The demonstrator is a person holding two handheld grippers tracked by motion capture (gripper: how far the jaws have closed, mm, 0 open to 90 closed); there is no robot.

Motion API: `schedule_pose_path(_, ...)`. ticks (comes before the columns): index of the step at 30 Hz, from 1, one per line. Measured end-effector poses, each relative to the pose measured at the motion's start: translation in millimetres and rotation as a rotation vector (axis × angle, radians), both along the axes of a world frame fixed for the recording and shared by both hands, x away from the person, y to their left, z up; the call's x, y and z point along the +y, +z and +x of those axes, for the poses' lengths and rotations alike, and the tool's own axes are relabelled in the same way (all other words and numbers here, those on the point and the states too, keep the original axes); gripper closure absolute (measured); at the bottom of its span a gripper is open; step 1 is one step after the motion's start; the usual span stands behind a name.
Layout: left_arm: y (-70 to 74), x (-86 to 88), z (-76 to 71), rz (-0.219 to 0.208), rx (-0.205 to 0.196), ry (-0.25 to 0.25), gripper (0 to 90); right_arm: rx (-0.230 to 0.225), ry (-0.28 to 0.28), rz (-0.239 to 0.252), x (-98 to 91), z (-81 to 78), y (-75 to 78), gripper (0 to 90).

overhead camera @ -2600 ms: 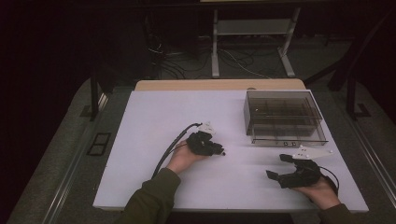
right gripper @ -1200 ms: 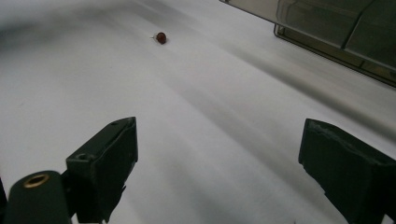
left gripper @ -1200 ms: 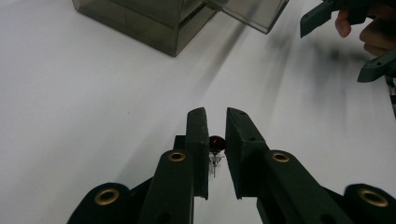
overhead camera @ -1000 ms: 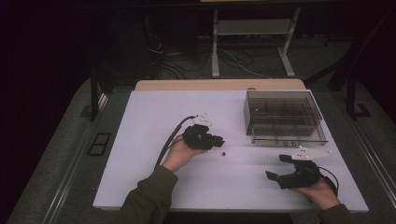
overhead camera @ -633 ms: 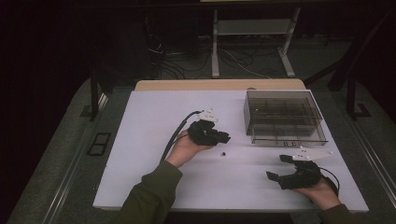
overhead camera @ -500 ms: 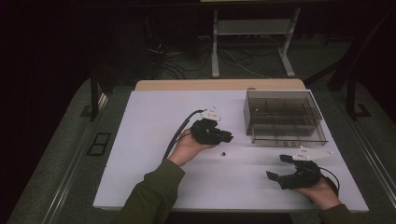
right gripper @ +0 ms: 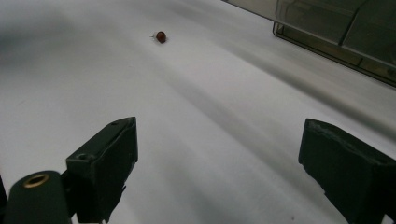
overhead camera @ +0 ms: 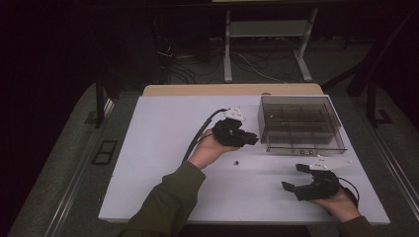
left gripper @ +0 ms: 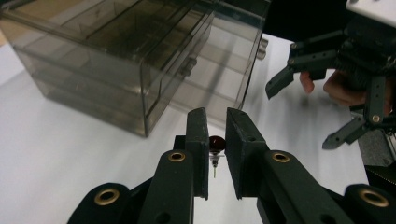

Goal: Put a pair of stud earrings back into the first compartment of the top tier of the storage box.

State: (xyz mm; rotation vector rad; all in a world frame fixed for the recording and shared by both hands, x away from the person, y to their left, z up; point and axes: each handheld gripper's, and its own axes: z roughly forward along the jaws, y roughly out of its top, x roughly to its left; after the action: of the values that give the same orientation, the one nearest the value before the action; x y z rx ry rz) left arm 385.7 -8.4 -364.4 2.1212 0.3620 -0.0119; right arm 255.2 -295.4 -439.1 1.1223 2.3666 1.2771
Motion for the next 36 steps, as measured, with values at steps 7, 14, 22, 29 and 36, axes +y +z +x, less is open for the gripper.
schedule_pose_path(7,8.1,-16.0,4.6,0.004,-0.011,-0.018,78.2,-0.005,0.001,-0.001,-0.8,0.2,-0.2,11.2)
schedule_pose_path(14,13.6,-38.3,9.6,0.009,-0.019,-0.043,78.2,-0.003,0.001,0.002,-1.1,0.1,-0.1,11.2)
schedule_pose_path(22,14.7,-58.9,15.3,0.017,-0.018,-0.058,78.2,-0.003,-0.002,0.006,-2.5,-0.3,0.4,11.2)
schedule_pose_path(29,9.0,-74.1,21.0,0.042,-0.017,-0.058,78.2,-0.008,0.001,0.004,-2.6,-1.0,0.6,11.2)
schedule_pose_path(36,2.2,-83.3,25.5,0.061,-0.008,-0.055,78.2,-0.009,0.000,0.005,-3.2,-0.8,0.6,11.2)
